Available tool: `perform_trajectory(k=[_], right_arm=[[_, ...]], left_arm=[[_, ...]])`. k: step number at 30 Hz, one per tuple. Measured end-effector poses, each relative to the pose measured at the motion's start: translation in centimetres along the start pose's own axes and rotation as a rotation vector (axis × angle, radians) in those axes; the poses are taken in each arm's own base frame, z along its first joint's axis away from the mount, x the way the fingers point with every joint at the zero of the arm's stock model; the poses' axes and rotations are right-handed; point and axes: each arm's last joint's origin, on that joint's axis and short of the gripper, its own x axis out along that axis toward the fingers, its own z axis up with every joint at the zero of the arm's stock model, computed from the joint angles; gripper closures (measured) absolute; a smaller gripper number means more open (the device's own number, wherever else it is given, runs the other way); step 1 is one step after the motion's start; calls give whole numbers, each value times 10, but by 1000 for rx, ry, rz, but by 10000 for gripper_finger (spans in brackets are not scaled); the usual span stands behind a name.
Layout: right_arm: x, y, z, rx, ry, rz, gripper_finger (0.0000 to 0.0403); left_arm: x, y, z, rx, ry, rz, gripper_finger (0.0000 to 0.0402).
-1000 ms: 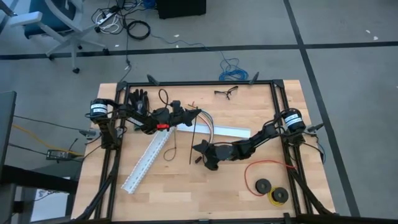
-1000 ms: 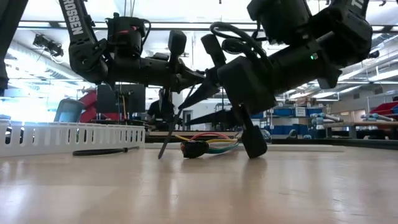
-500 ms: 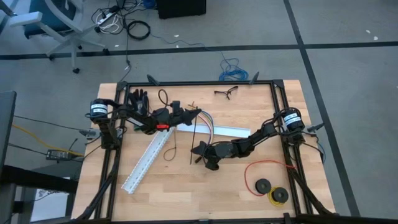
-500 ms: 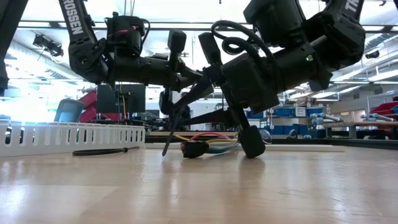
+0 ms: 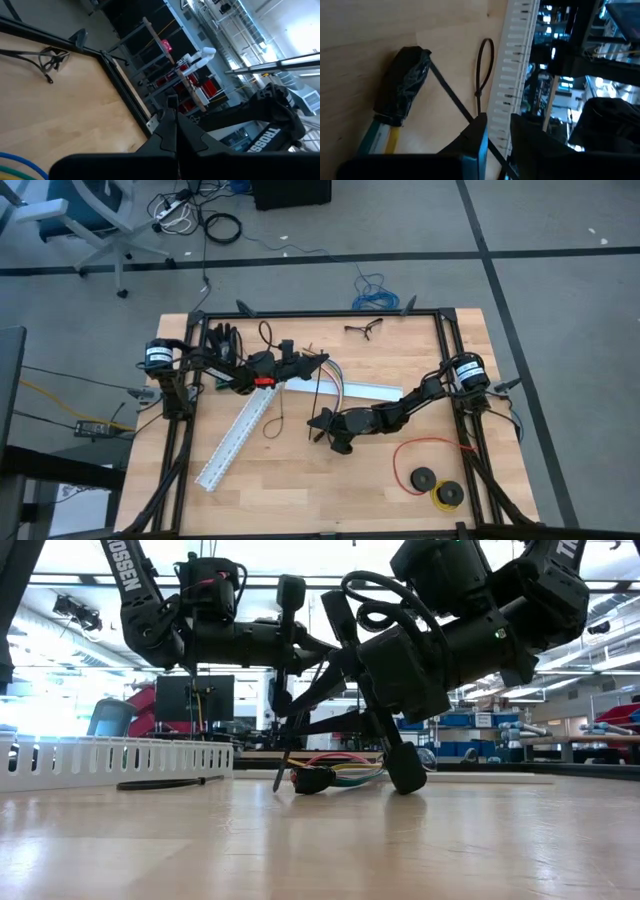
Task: Ziptie cables
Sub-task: Wrap the cables together using a zip tie
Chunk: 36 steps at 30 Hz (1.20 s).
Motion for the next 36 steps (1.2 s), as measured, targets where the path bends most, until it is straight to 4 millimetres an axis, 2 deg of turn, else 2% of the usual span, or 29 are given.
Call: perform_trajectory(k=[8,29,33,36], right_arm=[[-2,4,3,-20,73,32,352],[1,2,5,-156,54,75,341],[2,1,5,-154,51,76,356],[2,1,5,-121,57,75,382]], left_arm=[[0,2,-1,-2,14,11,401],[0,2,-1,-53,19,14,400],[0,0,-2,-57,13,0,400],[0,-1,-2,-53,16,0,400]])
